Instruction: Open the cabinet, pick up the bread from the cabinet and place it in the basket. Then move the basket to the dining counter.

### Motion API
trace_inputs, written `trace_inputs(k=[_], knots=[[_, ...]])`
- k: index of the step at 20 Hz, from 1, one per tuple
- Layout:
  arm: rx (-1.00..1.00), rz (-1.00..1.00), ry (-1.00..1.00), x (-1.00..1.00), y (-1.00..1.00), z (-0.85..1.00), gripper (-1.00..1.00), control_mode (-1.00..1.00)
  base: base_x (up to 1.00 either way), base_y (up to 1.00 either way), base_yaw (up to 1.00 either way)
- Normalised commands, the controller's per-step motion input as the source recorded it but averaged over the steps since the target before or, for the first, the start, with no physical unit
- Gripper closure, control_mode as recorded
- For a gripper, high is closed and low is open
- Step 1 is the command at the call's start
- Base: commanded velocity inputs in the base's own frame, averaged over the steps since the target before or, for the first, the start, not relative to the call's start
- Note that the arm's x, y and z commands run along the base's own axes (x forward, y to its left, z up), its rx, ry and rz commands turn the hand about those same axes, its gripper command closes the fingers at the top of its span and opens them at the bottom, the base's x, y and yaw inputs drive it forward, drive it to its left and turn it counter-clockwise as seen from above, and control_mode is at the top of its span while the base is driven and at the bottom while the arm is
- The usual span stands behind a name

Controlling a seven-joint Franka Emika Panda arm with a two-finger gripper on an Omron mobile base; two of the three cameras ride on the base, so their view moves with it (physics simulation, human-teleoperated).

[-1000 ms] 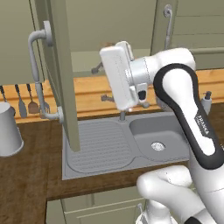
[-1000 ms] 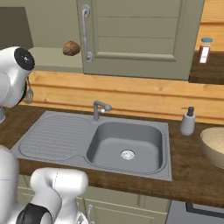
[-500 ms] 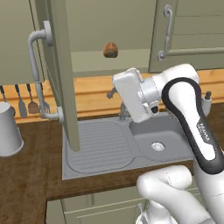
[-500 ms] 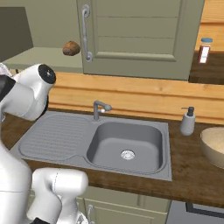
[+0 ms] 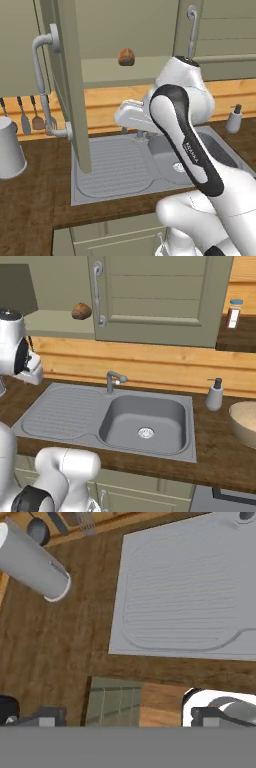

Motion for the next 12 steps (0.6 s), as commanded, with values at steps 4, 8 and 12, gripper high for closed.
trace_inputs(k=[4,8,12], knots=[[-0.69,-0.07,-0.01,0.04,-0.4,0.0,-1.0,-1.0,0.0,0.0,0.0],[-0.58,-0.2,-0.21,0.0,-0.34,0.0,-1.0,-1.0,0.0,0.0,0.0],[-0.29,-0.23,-0.4,0.09,-0.45,0.0,-1.0,-1.0,0.0,0.0,0.0]])
